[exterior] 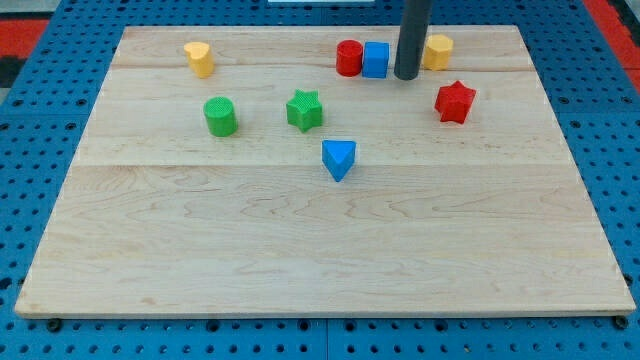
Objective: Move the red star into the blue triangle
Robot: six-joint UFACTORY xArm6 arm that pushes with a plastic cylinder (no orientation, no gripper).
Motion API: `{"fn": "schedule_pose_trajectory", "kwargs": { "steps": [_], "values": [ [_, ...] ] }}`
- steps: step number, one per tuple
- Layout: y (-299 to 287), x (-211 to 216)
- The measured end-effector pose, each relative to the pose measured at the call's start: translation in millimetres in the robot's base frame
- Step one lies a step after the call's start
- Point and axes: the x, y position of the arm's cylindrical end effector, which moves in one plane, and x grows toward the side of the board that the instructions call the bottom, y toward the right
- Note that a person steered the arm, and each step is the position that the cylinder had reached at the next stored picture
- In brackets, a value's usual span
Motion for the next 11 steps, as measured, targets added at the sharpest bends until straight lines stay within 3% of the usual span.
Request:
{"fn": "schedule_pose_trajectory", "kwargs": {
  "steps": [2,4,5,7,11],
  "values": [
    [75,13],
    [19,78],
    [1,88],
    [18,108],
    [-133,123]
  ]
}}
